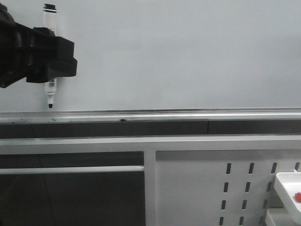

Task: Write number 1 on whiteboard

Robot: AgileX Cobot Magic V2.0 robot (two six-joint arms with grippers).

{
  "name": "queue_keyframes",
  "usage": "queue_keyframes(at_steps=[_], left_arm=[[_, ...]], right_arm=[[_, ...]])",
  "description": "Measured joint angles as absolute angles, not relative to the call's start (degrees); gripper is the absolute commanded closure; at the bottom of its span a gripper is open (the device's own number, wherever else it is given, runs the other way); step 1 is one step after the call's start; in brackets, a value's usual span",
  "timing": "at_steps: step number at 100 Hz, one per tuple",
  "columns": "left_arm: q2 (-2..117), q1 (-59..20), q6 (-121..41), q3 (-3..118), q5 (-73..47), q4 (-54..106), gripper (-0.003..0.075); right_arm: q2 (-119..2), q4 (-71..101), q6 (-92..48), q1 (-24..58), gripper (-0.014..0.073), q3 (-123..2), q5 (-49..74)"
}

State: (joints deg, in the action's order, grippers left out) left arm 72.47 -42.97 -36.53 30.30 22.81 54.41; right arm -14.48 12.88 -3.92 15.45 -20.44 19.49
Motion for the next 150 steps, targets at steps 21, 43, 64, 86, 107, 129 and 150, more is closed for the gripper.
queue_keyframes(at_steps=[21, 43, 64, 86, 107, 129, 150], left_arm=[[74.2, -43.0, -36.5, 30.4, 26.4, 54.9, 0.0503], [74.9, -43.0, -36.6, 30.4, 27.2, 55.3, 0.074], [74.2, -43.0, -36.6, 30.4, 21.6, 52.4, 0.074], [67.3, -46.6, -36.7, 30.5, 10.1, 36.3, 0.074], [63.3, -53.7, -36.7, 35.2, -3.2, 20.4, 0.074], [63.1, -58.4, -36.7, 41.2, -11.5, 10.0, 0.074], [63.0, -59.2, -36.7, 42.3, -14.3, 4.1, 0.074]], right_arm=[[-14.5, 12.9, -4.0, 15.4, 0.0233, -20.4, 19.5], [-14.5, 12.9, -4.0, 15.4, 0.0234, -20.4, 19.5], [-14.5, 14.1, -4.4, 15.4, 0.0237, -21.8, 22.6], [-18.8, 29.7, -31.1, 16.1, 0.0237, -30.8, 38.7], [-30.4, 42.9, -48.1, 16.1, 0.0237, -39.7, 46.9], [-39.9, 43.9, -52.4, 24.1, 0.0237, -47.2, 48.2], [-45.0, 39.3, -52.8, 35.7, 0.0231, -49.4, 43.0]])
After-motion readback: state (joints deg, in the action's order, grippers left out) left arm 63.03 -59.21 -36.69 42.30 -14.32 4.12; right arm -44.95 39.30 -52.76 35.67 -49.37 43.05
